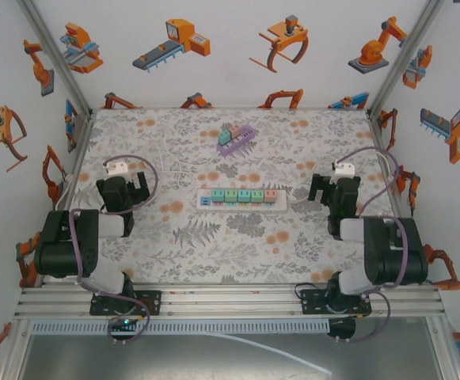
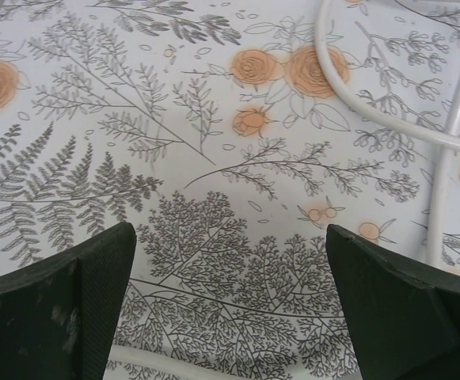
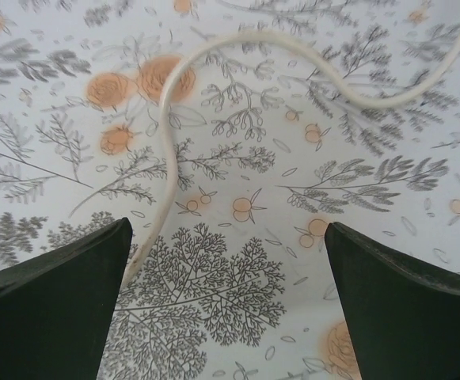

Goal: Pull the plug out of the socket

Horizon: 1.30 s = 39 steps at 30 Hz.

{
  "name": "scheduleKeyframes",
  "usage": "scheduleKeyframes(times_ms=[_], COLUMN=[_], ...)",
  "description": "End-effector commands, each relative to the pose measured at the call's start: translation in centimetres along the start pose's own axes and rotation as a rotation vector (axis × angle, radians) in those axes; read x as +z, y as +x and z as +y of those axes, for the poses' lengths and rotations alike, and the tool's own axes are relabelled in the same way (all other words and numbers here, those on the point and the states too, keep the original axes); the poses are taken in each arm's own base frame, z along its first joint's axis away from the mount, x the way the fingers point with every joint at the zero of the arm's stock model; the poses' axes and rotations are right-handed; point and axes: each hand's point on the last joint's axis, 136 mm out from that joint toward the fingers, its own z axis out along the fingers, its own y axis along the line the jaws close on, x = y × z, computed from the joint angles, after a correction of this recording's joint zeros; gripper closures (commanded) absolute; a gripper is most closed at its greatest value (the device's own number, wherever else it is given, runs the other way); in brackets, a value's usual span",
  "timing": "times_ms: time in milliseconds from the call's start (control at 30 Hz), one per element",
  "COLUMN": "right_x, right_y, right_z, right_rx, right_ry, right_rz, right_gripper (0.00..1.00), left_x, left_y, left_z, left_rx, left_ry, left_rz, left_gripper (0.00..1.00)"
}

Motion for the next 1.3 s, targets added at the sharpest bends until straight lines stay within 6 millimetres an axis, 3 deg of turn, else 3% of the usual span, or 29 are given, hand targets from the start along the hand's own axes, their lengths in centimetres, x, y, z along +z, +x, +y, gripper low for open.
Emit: scheduleKeyframes(times_ms=[0, 133, 267, 367, 533, 633, 800, 967, 1133, 1267], right_x=[-2.6, -5.9, -8.4, -10.0, -12.7, -14.1, -15.2, -15.8, -14.8, -12.3], right_y=[-4.1, -7.8, -11.0, -12.6, -13.8, -13.2, -11.1, -7.8, -3.6, -1.6], right_z=[-0.6, 0.6, 2.7, 5.8, 10.9, 13.2, 15.8, 18.2, 20.2, 20.9], right_rx=[0.043, 0.09, 0.096, 0.094, -0.045, -0.187, -0.361, -0.609, -0.902, -1.013], right_ry=[0.022, -0.066, -0.195, -0.392, -0.681, -0.82, -0.984, -1.124, -1.177, -1.176], right_rz=[-0.083, -0.178, -0.246, -0.265, -0.304, -0.339, -0.32, -0.226, -0.086, 0.0], right_gripper=[0.01, 0.01, 0.01, 0.01, 0.01, 0.02, 0.02, 0.03, 0.04, 0.08], left_x=[-0.7, -2.8, -6.7, -9.9, -16.4, -20.2, -26.1, -31.0, -32.0, -30.8], left_y=[-1.8, -3.6, -6.0, -7.7, -10.3, -10.7, -7.5, -3.9, -2.2, -1.9], left_z=[-1.3, -0.7, -1.3, -3.2, -9.4, -13.6, -20.3, -23.7, -24.7, -24.7], left_rx=[0.021, 0.026, 0.002, -0.039, -0.128, -0.118, 0.141, 0.44, 0.588, 0.629], left_ry=[0.082, 0.057, 0.107, 0.201, 0.507, 0.717, 1.036, 1.257, 1.315, 1.252], left_rz=[-0.036, -0.04, -0.072, -0.069, -0.092, -0.092, 0.001, -0.043, -0.076, -0.098], left_gripper=[0.03, 0.03, 0.03, 0.03, 0.03, 0.03, 0.03, 0.03, 0.03, 0.03])
